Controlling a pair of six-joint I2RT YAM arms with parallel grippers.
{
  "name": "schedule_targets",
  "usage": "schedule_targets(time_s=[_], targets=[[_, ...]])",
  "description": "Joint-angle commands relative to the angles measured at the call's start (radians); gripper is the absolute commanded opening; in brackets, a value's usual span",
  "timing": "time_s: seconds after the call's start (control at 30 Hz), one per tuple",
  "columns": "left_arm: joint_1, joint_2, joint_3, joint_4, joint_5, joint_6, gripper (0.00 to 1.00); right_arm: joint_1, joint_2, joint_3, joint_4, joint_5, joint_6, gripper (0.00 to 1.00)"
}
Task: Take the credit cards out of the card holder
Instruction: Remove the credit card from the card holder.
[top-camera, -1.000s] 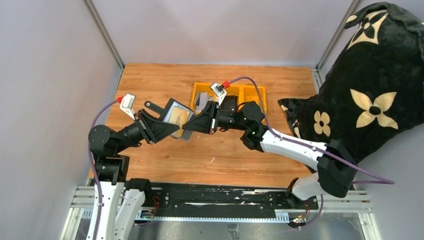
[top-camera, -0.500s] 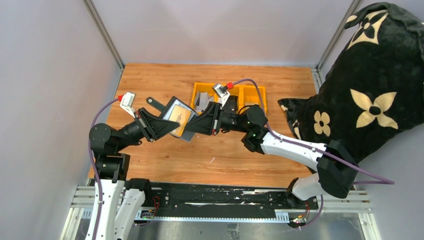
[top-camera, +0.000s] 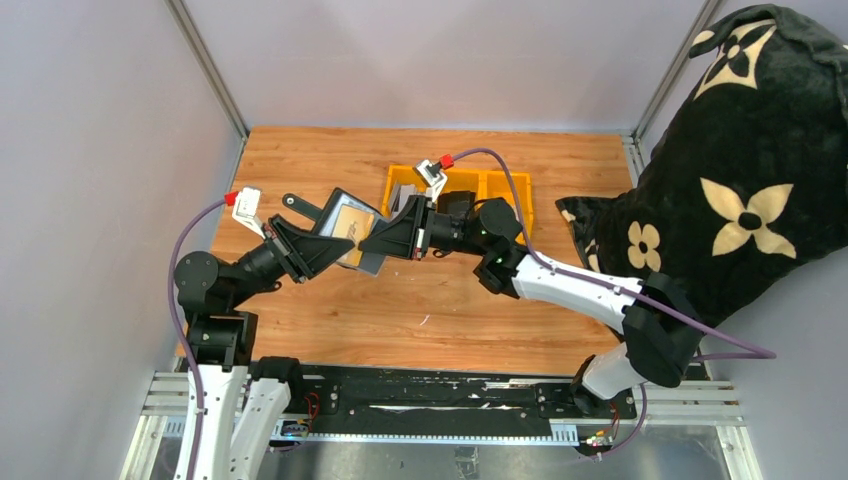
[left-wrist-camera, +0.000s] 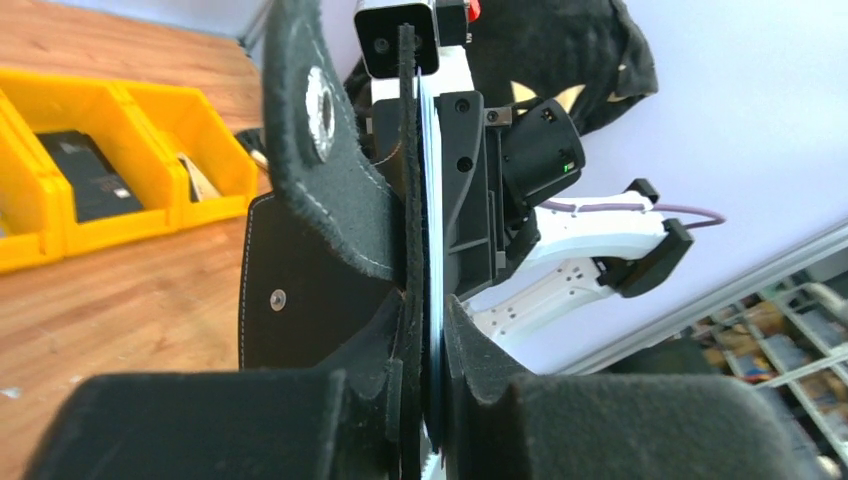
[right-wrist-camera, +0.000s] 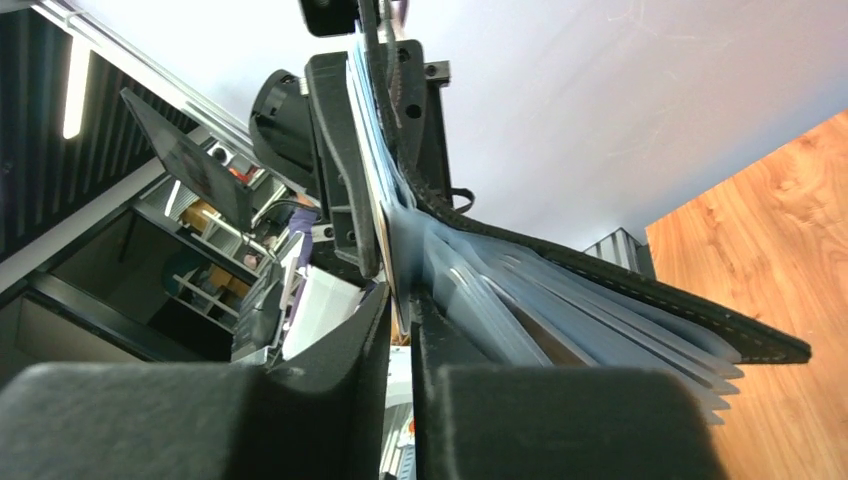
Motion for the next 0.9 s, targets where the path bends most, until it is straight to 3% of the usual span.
schedule_targets(time_s=[0.0,0.07,0.17,0.23,0.33,0.7,0.87], targets=[[-0.008,-0.031,0.039,-0.011,0.06,0.061,0.17,-0.005,0.021,0.069,-0.065,0.038,-0.023,0.06],[-0.008,-0.03,0.038,-0.011,0.058,0.064,0.28,-0.005,0.012,0.06,-0.067,0.038,-0.033,0.0],[-0.008,-0.027,0.038,-0.01,0.044,0.055,0.43,0.003,-0.011,0.039,-0.087,0.035,-0.067,0.0],[-0.008,-0.02,0.032,0.017,0.032,0.035,0.47,0.01,-0.029,0.021,-0.11,0.043,-0.094,0.0],[-0.008,-0.014,0.008,0.129,0.027,-0.029,0.44,0.017,-0.051,-0.025,-0.104,0.063,-0.107,0.0],[-0.008,0.012,0.03,0.13,0.002,-0.076,0.21,0.02,-0.031,-0.192,0.184,0.127,0.023,0.0],[-0.008,0.01,0.034,0.114,-0.003,-0.071,0.14,0.028,-0.018,-0.206,0.221,0.144,0.033,0.0]])
